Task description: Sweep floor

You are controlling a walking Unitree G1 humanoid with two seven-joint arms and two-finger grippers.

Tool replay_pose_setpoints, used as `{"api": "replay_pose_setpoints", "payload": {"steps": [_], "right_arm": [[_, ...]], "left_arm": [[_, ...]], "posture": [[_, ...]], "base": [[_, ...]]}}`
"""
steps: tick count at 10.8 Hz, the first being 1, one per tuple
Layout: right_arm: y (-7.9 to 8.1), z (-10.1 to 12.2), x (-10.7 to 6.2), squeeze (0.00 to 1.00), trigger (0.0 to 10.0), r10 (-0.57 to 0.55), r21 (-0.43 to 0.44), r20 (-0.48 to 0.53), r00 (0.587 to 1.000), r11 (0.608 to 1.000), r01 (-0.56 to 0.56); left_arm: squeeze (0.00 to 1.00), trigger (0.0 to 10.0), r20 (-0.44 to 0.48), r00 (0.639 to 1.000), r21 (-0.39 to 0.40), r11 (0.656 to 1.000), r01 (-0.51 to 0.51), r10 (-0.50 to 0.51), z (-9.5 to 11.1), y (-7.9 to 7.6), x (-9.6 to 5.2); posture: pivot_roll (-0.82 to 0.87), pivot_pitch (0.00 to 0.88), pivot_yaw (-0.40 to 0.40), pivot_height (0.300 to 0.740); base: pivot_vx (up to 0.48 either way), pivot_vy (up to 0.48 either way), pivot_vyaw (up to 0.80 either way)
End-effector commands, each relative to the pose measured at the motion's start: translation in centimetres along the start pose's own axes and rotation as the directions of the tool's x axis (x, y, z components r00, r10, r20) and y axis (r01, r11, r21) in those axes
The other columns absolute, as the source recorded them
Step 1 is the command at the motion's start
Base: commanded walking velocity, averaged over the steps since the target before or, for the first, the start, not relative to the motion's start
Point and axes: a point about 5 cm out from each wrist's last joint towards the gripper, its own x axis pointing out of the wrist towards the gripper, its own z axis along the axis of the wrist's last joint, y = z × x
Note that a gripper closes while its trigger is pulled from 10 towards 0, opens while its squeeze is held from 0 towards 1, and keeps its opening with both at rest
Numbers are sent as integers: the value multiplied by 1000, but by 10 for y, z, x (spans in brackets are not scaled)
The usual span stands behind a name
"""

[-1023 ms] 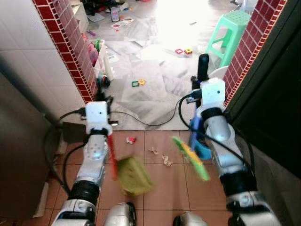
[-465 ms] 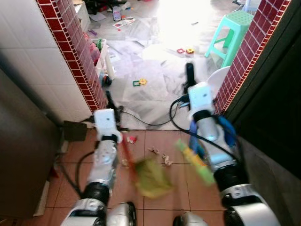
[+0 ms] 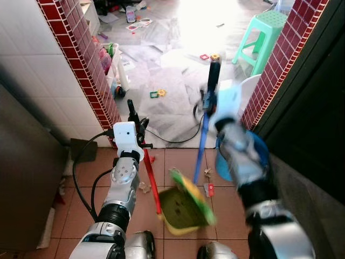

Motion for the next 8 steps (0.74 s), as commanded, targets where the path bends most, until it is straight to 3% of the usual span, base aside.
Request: {"api": "replay_pose_setpoints", "payload": {"steps": [1,2,4,6,8], "right_arm": [[0,38,11,0,10000,30,13,133,991,999,-32],[-6,62,21,0,10000,57,-3,184,981,998,-57],[-13,91,31,0,10000,94,-132,277,956,990,-59],[-17,70,27,0,10000,144,-294,230,962,953,-72],[-19,16,8,0,10000,83,-310,85,993,949,-53]], "left_arm": [[0,10000,75,997,28,999,27,-29,18,-3,7],[0,10000,54,998,54,998,26,-29,17,0,8],[0,10000,-14,1000,81,996,28,-26,7,3,4],[0,10000,-29,999,134,990,39,-36,2,2,-4],[0,10000,-31,999,134,991,16,-12,3,5,-7]], "posture": [[-97,105,23,740],[-95,115,24,740],[-101,131,27,740],[-80,141,20,740],[-68,152,16,740]], "base": [[0,0,0],[0,0,0],[0,0,0],[0,0,0],[0,0,0]]}}
